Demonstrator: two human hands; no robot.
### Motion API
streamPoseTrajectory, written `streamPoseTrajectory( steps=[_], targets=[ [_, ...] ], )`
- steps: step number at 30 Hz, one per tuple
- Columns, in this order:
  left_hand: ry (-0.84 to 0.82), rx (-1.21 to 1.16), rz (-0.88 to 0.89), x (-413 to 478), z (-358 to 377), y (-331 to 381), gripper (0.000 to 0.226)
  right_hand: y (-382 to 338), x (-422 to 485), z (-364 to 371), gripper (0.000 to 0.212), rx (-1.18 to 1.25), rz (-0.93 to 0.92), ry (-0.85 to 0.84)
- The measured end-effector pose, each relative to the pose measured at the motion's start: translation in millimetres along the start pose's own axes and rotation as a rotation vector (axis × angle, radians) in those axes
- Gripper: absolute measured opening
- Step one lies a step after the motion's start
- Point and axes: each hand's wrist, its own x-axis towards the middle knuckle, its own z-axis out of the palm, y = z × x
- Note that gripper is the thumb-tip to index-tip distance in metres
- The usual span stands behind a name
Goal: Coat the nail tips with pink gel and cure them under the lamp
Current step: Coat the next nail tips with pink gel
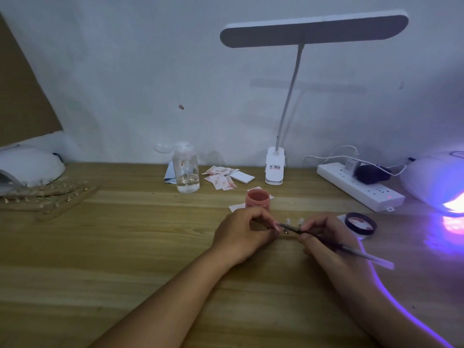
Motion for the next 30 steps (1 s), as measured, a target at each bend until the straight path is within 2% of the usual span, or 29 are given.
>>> streamPoseTrajectory(
  steps=[16,20,24,30],
  targets=[
    [-0.005,0.0,0.016,-0.4,0.5,-0.3,0.009,0.1,-0.8,-0.4,0.021,0.021,-0.006,0.041],
    [-0.002,0.01,0.018,0.9,0.3,-0.2,0.011,-0.1,-1.3,0.5,0.02,-0.021,-0.01,-0.024],
    [-0.007,-0.002,0.034,0.7,0.3,-1.1,0.009,-0.8,-1.6,-0.9,0.022,-0.015,-0.038,0.028],
    [-0.003,0.008,0.03,1.3,0.3,-1.5,0.009,-1.5,-2.6,-0.8,0.022,-0.016,-0.031,0.007]
  ],
)
